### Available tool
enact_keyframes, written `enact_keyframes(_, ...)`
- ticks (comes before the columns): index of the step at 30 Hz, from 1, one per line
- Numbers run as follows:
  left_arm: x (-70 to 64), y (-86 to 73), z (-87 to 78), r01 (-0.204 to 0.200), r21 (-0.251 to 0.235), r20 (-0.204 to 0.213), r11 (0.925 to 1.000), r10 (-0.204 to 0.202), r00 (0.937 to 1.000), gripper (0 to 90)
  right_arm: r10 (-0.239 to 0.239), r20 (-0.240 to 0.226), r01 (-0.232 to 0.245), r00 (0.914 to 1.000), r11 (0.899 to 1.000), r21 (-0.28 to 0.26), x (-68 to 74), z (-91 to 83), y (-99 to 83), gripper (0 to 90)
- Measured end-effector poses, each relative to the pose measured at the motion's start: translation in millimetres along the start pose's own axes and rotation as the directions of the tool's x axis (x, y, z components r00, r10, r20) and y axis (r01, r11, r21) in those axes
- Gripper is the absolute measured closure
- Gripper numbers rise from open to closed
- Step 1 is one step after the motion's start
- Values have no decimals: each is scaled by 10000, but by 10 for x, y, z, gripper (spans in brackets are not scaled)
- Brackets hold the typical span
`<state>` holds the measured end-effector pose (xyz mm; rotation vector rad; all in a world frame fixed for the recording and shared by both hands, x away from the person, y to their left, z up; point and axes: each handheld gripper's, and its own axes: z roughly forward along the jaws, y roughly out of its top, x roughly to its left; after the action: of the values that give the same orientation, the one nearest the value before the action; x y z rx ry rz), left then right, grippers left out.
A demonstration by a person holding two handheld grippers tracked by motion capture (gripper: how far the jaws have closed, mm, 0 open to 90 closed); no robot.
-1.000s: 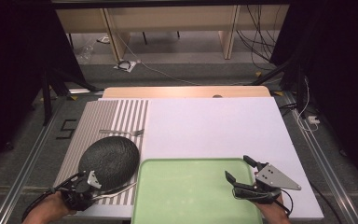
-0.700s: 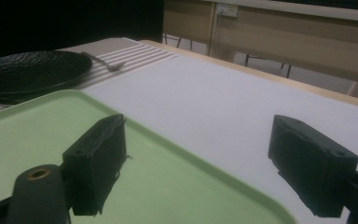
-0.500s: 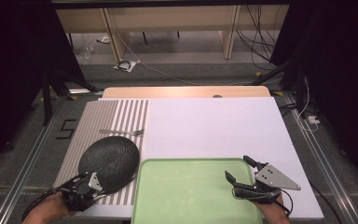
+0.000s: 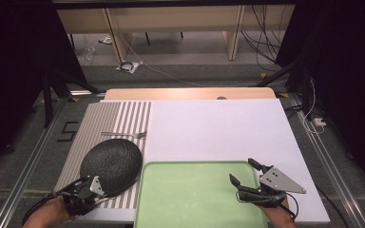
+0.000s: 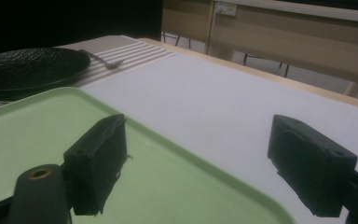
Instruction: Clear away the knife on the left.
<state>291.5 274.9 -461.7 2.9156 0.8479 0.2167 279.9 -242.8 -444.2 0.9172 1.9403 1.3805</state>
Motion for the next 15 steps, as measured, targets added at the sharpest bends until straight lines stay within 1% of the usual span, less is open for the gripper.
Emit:
enact_keyframes(2, 2, -8, 0, 36, -39, 18, 10000, -36, 10000, 794, -16, -1, 16, 10000, 10000, -8, 0, 0, 0, 205)
enact_keyframes(6, -8, -31, -10, -67, 34, 93, 10000, 67, 9999, 794, -35, 3, 35, 10000, 10000, 38, -2, 1, -1, 205)
enact_keyframes(9, -9, -34, -12, -50, 36, 151, 10000, 49, 9999, 794, -11, 2, 11, 10000, 10000, 40, -1, 2, -1, 205)
enact_keyframes(11, -28, -28, -27, -90, 148, 115, 9998, 89, 9999, 794, -35, 6, 34, 10000, 10000, 61, 0, 1, 0, 205)
enact_keyframes(13, -36, -25, -38, -122, 110, 143, 9999, 120, 9998, 794, -19, 10, 19, 10000, 10000, 61, 0, 1, 0, 205)
enact_keyframes(15, -43, -22, -57, -97, 30, 261, 9999, 96, 9996, 794, -5, -4, 5, 10000, 10000, 35, -1, 2, 0, 205)
